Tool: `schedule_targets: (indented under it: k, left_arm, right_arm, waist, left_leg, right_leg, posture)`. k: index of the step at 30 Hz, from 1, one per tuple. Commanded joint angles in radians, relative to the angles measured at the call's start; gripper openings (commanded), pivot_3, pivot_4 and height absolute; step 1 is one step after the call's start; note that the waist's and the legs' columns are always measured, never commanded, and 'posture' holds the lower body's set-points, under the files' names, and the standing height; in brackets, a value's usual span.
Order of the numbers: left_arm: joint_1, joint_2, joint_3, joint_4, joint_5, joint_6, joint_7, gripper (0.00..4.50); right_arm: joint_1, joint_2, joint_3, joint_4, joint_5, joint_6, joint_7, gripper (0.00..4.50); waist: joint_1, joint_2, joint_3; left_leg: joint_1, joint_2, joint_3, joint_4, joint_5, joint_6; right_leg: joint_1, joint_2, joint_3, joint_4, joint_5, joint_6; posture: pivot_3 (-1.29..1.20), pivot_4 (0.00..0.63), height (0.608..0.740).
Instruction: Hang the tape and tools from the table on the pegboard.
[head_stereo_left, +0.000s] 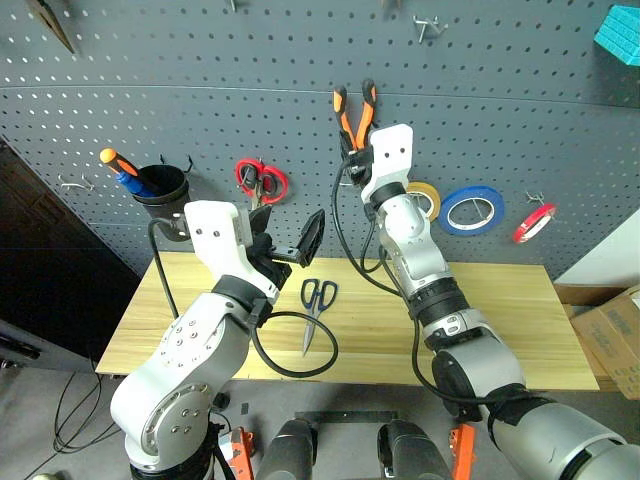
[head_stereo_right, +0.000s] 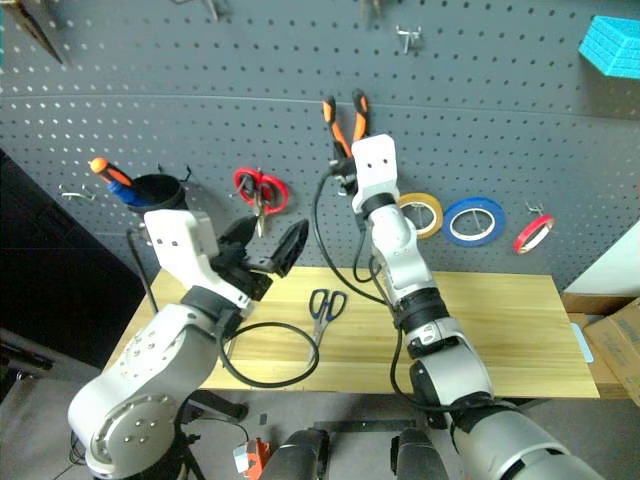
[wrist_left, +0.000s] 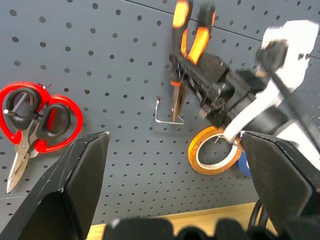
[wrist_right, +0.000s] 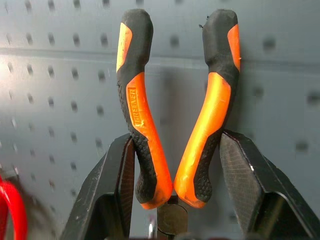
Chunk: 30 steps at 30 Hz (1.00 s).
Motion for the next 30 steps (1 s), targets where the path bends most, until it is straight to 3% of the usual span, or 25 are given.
schedule_targets:
  k: [1,12,19,30]
  left_arm:
    - [-0.009,-0.002,0.0,-0.024,0.0,-0.023,-0.003,4.5]
    - [-0.012,-0.003,-0.003,-0.015,0.002,-0.026,-0.013,4.5]
    - [-0.012,-0.002,-0.002,-0.012,0.0,-0.027,-0.016,4.5]
    - [-0.004,-0.004,-0.004,-0.012,0.003,-0.032,-0.015,4.5]
  right_arm:
    - [-0.019,0.0,-0.003,-0.012,-0.004,-0.048,-0.013,2.19]
    - [-0.01,0.006,0.006,0.003,-0.002,-0.052,0.006,2.19]
    - [-0.003,0.012,0.021,-0.003,0.009,-0.045,0.065,4.45]
    - [0.011,-0.001,0.025,-0.009,-0.003,-0.036,0.077,4.48]
  waist:
    - [0.0,0.0,0.0]
    - [-0.001,0.0,0.0]
    - [-0.002,0.0,0.0]
    - [-0.002,0.0,0.0]
  left_leg:
    - [0.0,0.001,0.0,0.0,0.0,0.0]
    - [0.001,0.01,0.001,0.0,0.002,-0.003]
    - [0.001,0.012,0.001,0.0,0.002,-0.004]
    - [0.001,0.012,0.0,0.0,0.002,-0.004]
  right_leg:
    - [0.0,0.001,0.0,0.0,0.0,0.0]
    - [0.0,0.009,-0.001,-0.001,0.003,-0.007]
    - [0.0,0.011,-0.001,0.0,0.004,-0.007]
    - [0.0,0.012,0.0,-0.001,0.003,-0.009]
  posture:
    - [0.23,0.09,0.74]
    - [0.21,0.094,0.74]
    - [0.21,0.096,0.74]
    - [0.21,0.103,0.74]
